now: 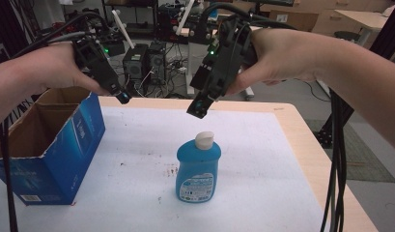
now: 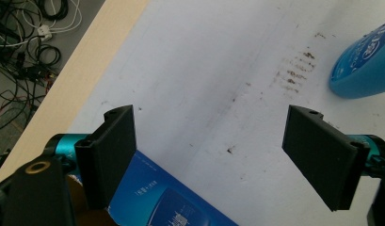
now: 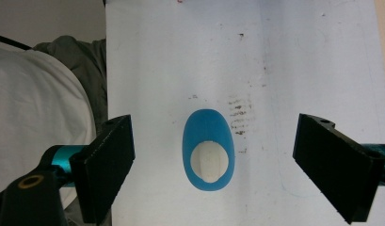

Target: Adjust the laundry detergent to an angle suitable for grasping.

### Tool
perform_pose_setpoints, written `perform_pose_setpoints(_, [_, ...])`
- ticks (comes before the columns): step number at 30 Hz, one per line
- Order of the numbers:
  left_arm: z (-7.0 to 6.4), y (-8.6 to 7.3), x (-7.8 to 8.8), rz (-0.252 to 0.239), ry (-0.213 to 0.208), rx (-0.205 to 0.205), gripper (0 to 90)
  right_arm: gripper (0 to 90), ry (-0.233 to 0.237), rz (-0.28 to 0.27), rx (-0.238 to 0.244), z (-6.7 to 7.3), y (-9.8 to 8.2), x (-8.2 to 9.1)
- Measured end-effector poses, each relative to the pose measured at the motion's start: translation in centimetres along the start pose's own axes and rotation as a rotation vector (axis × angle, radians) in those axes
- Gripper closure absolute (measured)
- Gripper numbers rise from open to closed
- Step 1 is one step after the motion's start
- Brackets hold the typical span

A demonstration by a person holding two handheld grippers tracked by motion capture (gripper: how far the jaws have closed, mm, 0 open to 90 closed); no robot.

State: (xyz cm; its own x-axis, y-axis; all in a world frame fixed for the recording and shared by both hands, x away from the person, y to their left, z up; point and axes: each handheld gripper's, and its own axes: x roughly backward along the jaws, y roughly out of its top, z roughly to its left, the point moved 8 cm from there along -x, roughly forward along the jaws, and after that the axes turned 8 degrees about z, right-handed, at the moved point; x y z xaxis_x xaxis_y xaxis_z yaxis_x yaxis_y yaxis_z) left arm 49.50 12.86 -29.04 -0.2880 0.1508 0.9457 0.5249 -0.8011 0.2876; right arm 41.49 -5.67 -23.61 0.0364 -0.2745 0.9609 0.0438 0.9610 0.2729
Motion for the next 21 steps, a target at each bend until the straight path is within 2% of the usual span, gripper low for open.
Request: perform_pose_setpoints(21, [-0.43, -0.05, -0.07, 0.015, -0.024, -0.019, 18.2, 12.4, 0.001, -0.006, 0.001, 0.06, -0.19, 0.02])
